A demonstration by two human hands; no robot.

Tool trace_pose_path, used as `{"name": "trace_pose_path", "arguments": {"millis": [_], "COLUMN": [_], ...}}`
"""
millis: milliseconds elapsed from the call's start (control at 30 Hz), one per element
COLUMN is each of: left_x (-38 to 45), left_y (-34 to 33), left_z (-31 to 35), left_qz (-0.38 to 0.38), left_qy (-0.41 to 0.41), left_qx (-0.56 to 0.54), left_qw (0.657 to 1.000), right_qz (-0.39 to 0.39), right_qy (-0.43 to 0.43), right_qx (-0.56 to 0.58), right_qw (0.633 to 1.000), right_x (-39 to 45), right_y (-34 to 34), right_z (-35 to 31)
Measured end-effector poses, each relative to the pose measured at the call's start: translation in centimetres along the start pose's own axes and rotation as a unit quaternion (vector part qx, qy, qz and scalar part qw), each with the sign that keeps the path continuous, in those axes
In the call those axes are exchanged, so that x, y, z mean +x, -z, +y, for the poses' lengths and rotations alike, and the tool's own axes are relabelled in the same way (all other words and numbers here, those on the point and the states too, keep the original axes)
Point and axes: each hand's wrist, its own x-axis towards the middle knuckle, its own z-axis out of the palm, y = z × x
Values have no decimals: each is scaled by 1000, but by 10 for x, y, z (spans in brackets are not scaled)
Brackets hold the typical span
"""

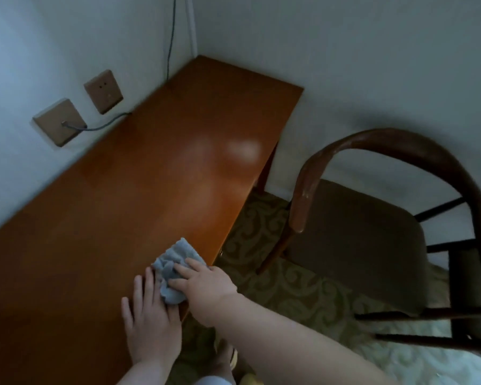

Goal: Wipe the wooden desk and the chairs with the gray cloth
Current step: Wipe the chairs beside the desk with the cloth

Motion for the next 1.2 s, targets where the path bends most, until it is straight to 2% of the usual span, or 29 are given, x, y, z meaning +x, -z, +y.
{"name": "trace_pose_path", "arguments": {"millis": [167, 300, 400, 567, 633, 833, 933, 1033, 1200], "left_x": [64, 91, 99, 110, 116, 129, 117, 112, 103], "left_y": [5, 8, 0, -18, -24, -35, -48, -63, -81], "left_z": [99, 155, 184, 220, 229, 236, 245, 266, 309], "left_qz": [-34, -61, -92, -90, -90, -105, -129, -130, -81], "left_qy": [-155, -262, -282, -252, -236, -141, -45, 44, 111], "left_qx": [12, 5, -8, -22, -21, -37, -41, -68, -129], "left_qw": [987, 963, 955, 963, 967, 984, 990, 988, 982], "right_qz": [39, 84, 132, 195, 185, 47, -12, -15, -9], "right_qy": [-149, -223, -267, -245, -215, -10, 62, 135, 249], "right_qx": [114, 179, 155, 67, 48, -37, -68, -76, -97], "right_qw": [982, 955, 942, 947, 958, 998, 996, 988, 964], "right_x": [-19, -44, -61, -73, -70, -46, -39, -31, -22], "right_y": [46, 42, 25, 14, 12, 13, 11, 7, 10], "right_z": [90, 150, 171, 201, 217, 272, 298, 322, 358]}}
